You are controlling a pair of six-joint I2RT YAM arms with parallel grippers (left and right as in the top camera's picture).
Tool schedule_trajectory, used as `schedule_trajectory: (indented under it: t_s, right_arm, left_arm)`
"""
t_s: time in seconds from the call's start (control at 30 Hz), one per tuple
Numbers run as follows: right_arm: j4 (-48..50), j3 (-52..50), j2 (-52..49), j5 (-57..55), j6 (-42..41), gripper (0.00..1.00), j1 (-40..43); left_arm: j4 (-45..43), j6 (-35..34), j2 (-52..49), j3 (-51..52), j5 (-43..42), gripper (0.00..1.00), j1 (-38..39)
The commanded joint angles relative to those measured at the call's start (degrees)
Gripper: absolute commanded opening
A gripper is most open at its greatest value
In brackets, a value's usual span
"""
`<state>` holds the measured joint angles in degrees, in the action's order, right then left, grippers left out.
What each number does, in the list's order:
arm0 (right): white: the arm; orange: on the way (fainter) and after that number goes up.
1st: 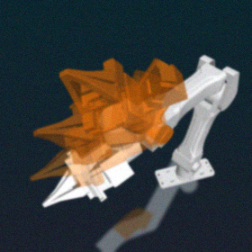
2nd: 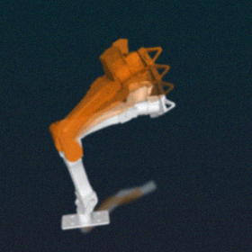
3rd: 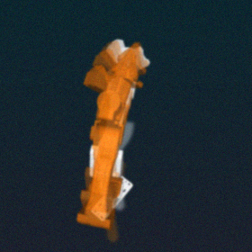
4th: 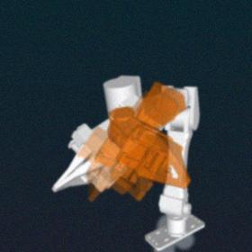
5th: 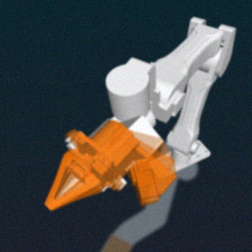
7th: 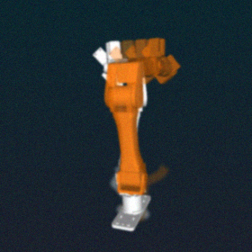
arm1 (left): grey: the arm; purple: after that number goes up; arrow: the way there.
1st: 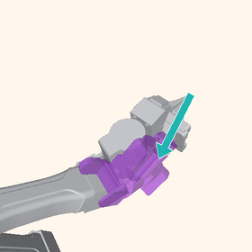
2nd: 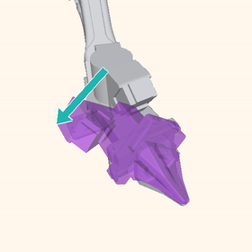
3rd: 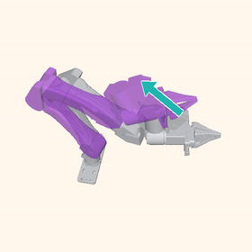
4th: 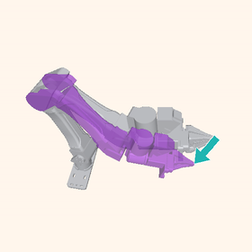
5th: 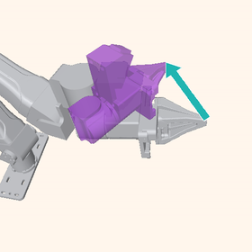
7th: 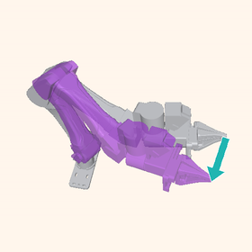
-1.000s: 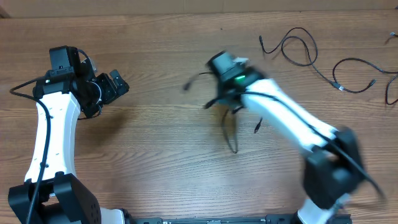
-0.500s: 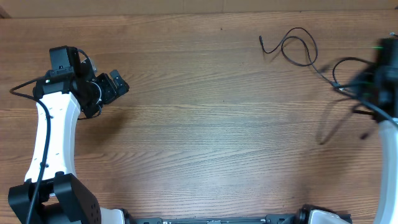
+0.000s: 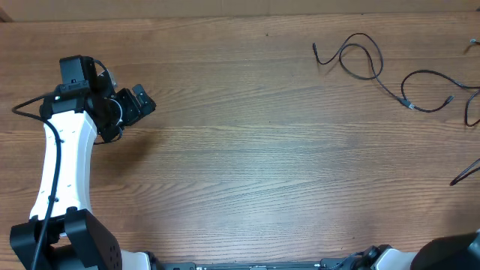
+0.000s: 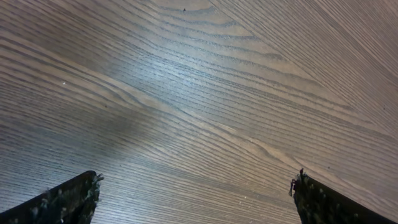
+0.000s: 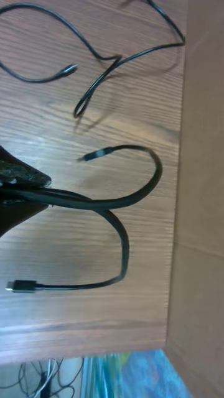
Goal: Untangle cables
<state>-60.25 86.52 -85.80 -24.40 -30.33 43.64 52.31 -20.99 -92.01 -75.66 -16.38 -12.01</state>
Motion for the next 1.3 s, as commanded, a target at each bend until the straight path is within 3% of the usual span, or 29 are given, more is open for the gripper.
schedule_trajectory:
  t_s: [0.0, 0.33, 0.6, 0.8, 0.87, 1.03, 1.17, 1.23, 1.27]
  right_arm:
    - [2.6, 0.8, -2.2, 0.0, 0.1, 0.04, -0.2]
    - [8.2, 0.8, -11.5, -7.3, -2.2, 0.04, 3.7]
    - [9.9, 0.7, -20.1, 1.6, -2.7, 0.04, 5.0]
    - [11.4, 0.3, -21.7, 1.7, -2.7, 0.06, 5.2]
    - [11.7, 0.2, -21.7, 1.6, -2.7, 0.13, 5.3]
    - [12.7, 0.2, -21.7, 1.6, -2.7, 0.51, 5.3]
    - [13.2, 0.2, -21.7, 1.6, -2.7, 0.67, 5.3]
    - [13.3, 0.2, -21.6, 1.5, -2.6, 0.92, 5.3]
    - [13.4, 0.2, -21.6, 1.6, -2.7, 1.0, 5.3]
  left_arm:
    - [0.3, -0.4, 0.4, 0.3, -1.5, 1.0, 0.0]
    - [0.3, -0.4, 0.4, 0.3, -1.5, 1.0, 0.0]
    - [0.3, -0.4, 0.4, 0.3, -1.5, 1.0, 0.0]
    - [0.4, -0.4, 0.4, 0.3, -1.5, 1.0, 0.0]
    - [0.3, -0.4, 0.4, 0.3, -1.5, 1.0, 0.0]
    - [0.2, -0.4, 0.4, 0.3, -1.5, 1.0, 0.0]
    - [0.2, -0.4, 0.4, 0.3, -1.5, 1.0, 0.0]
    - [0.2, -0.4, 0.4, 0.3, -1.5, 1.0, 0.0]
    - [0.2, -0.4, 0.4, 0.3, -1.5, 1.0, 0.0]
